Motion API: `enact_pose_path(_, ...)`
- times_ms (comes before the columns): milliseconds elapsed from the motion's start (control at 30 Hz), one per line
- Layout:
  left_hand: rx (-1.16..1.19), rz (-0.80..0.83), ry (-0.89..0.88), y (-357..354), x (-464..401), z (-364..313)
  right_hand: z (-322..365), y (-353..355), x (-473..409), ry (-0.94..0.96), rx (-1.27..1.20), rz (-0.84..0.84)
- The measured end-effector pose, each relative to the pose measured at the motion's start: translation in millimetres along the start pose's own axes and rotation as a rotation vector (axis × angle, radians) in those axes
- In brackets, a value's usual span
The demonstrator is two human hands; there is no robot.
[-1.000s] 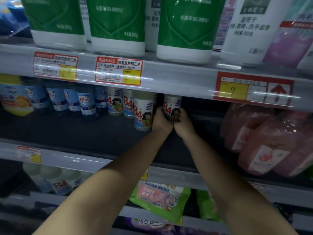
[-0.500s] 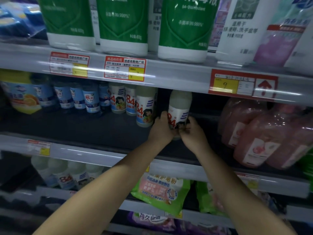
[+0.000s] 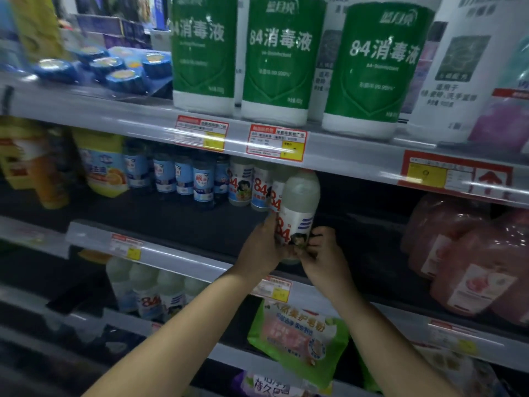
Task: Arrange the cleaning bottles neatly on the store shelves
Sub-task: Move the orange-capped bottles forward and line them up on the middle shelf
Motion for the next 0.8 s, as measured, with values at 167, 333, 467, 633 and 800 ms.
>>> enact_pose_path(167, -0.009, -0.057, 0.074, 35.6, 3.1, 18.7, 17.2, -33.2, -0.1, 0.046, 0.029, 0.073)
enact_pose_path(333, -0.068, -0.091, 0.105, 62.2, -2.4, 35.9, 30.2, -60.3, -4.8, 0.058, 0.025, 0.102)
enact_pose_path(467, -0.133, -0.124, 0.061, 75.5, -7.5, 41.1, 32.6, -76.4, -9.1, 0.045, 0.013, 0.114)
enact_pose_path(633, -0.168, -0.159, 0.035, 82.7, -13.3, 47.2, 30.8, -87.6, -16.1, 0.008, 0.031, 0.099)
enact_pose_path(800, -0.182, -0.196, 0.034, 86.2, -19.4, 53.3, 33.2, -93.1, -21.7, 0.005, 0.047, 0.092)
Point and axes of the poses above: each hand's wrist, its own x-axis away from the middle knuckle, its own y-axis out of the back of the hand, z = x × y, the point moved 9 cm from there along -x, towards the middle knuckle, and after that the axes turned 3 degrees about -z, right-handed, at the moved point
